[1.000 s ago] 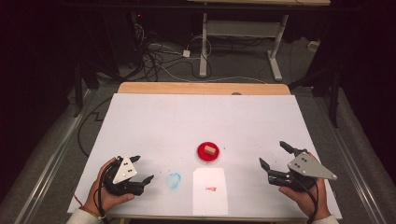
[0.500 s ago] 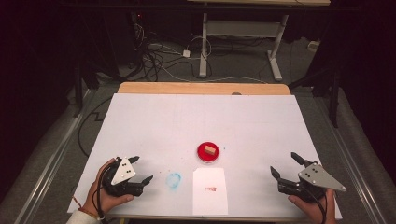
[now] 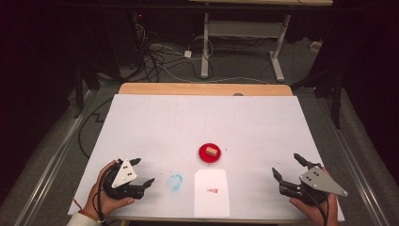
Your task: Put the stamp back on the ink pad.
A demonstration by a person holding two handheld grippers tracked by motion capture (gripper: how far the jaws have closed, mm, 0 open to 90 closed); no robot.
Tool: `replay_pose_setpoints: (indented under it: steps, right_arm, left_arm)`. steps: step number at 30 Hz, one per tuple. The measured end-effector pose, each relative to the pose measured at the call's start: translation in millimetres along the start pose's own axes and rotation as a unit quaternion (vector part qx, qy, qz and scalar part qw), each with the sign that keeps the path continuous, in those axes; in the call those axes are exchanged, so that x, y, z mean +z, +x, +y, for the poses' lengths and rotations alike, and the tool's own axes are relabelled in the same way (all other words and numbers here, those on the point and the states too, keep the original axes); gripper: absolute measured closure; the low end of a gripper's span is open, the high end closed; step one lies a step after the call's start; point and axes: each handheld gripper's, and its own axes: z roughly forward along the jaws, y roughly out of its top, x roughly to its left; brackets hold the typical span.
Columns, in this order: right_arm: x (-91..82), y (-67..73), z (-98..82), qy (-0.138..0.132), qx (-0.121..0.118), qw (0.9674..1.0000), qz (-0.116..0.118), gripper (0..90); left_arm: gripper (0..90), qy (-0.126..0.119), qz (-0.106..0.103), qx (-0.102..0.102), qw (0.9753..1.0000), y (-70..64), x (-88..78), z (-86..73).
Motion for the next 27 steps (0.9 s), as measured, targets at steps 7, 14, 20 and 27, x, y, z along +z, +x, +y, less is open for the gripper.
replay_pose_setpoints:
  steps: [7,14,20,27]
  right_arm:
    - [-0.3,-0.1,0.0,-0.001,-0.001,1.0,0.001,18.7]
    - [0.9,2.7,1.0,0.001,-0.008,1.0,0.005,18.7]
    - [2.0,3.1,1.1,0.002,-0.011,0.9999,0.006,18.7]
    - [2.6,3.7,1.2,0.002,-0.011,0.9999,0.008,18.7]
  left_arm:
    - [19.5,-0.001,0.001,0.0,1.0,0.1,-0.6,0.0]
    - [19.5,-0.001,0.001,-0.001,1.0,0.2,-1.0,-0.4]
    - [19.6,0.0,0.001,-0.001,1.0,0.5,-1.1,-0.7]
    - [19.5,0.001,0.001,-0.002,1.0,1.1,-0.3,-0.2]
